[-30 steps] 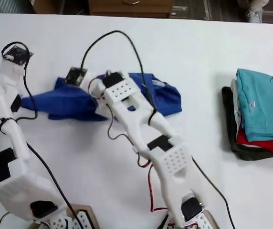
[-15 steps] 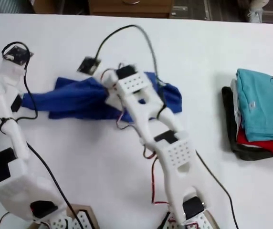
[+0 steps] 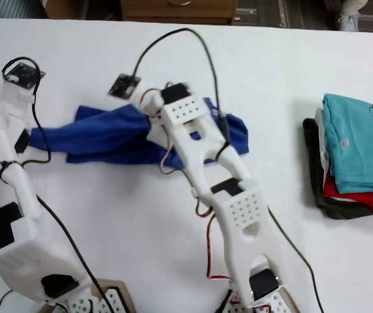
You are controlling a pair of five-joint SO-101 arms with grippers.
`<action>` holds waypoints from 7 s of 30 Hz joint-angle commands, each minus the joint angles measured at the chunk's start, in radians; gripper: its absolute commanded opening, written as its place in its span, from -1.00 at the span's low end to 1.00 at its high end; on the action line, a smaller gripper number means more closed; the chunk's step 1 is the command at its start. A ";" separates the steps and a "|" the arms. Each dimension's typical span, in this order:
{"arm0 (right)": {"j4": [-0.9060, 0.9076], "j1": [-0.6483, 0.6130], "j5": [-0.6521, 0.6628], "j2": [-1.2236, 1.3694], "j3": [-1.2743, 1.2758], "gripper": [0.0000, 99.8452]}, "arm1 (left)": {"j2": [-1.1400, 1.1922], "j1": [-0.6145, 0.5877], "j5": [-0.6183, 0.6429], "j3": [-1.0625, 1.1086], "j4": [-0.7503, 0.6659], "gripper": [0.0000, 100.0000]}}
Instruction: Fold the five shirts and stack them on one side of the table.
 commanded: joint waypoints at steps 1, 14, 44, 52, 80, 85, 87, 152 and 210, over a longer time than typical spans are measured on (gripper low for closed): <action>0.021 -0.036 -0.003 -0.005 -0.035 -0.67 | -0.057 -0.008 -0.006 -0.012 -0.012 -0.96; -0.122 -0.010 -0.044 -0.002 0.080 -0.69 | -0.057 -0.009 -0.006 -0.012 -0.012 -0.96; 0.147 0.171 0.192 -0.559 -0.423 -0.96 | -0.064 0.109 0.080 -0.458 0.196 -0.96; 0.242 0.179 0.138 -0.679 -0.402 -0.96 | -0.066 0.207 0.104 -0.849 0.427 -0.96; -0.228 -0.022 0.029 -0.478 0.605 -0.57 | -0.057 0.158 0.092 -0.556 0.276 -0.96; -0.292 -0.008 0.029 -0.440 0.600 -0.57 | -0.057 0.158 0.092 -0.556 0.276 -0.96; -0.302 0.007 0.031 -0.417 0.571 -0.57 | -0.057 0.158 0.092 -0.556 0.276 -0.96; -0.045 0.191 0.460 -1.276 -0.132 -0.96 | -0.723 0.181 0.104 -0.697 0.362 -0.96; -0.068 0.216 0.215 -1.326 -0.129 -0.96 | -0.948 0.338 0.601 0.366 -0.106 -0.96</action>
